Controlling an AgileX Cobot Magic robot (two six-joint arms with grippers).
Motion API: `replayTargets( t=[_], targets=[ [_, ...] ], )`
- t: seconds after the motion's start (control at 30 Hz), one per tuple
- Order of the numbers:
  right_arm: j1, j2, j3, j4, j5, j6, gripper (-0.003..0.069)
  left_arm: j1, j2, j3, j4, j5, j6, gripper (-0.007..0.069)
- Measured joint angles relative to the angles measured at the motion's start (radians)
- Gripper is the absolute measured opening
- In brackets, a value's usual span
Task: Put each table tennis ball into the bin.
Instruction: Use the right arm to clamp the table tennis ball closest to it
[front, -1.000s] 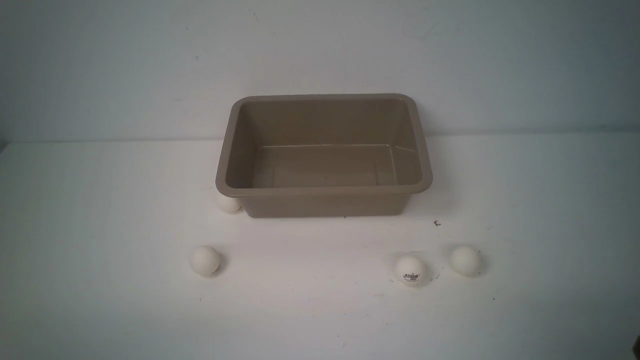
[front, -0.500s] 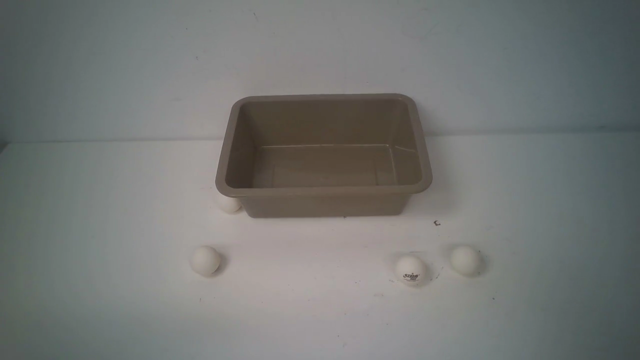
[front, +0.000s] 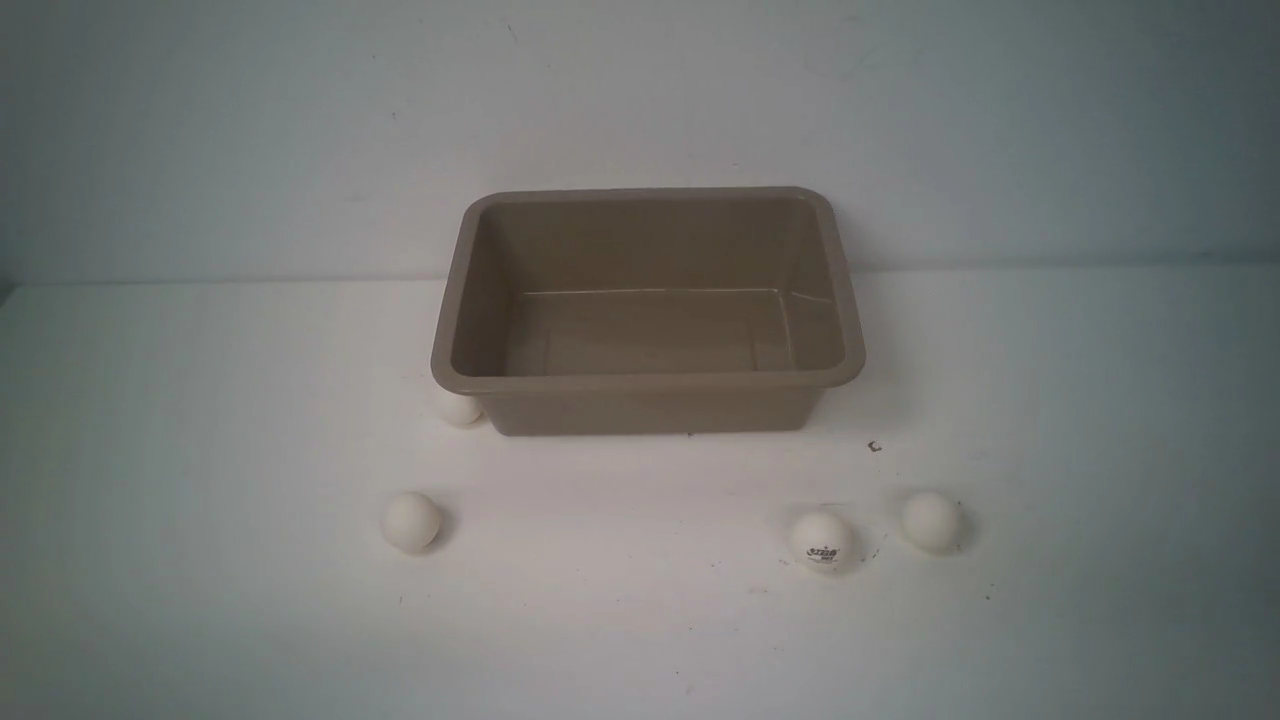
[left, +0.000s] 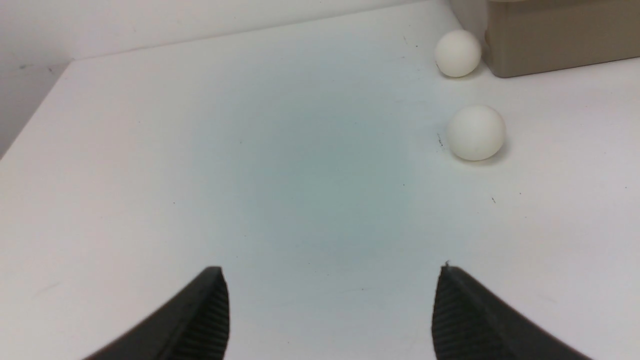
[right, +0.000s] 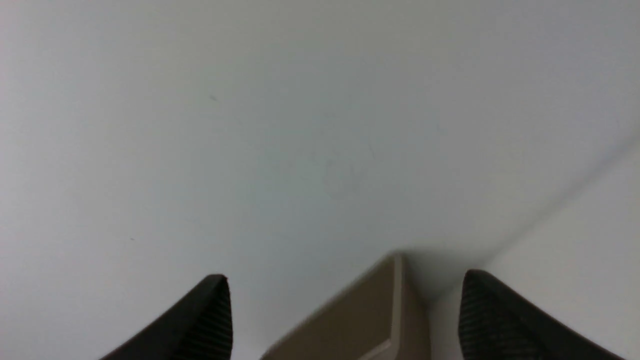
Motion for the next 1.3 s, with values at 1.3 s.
replayTargets(
  t=[1.3],
  targets=[
    [0.0, 0.396, -0.431, -0.127, 0.48, -0.472, 0.0526, 0.0, 0.0, 0.0, 0.0, 0.0, 0.0, 0.0492]
  ],
)
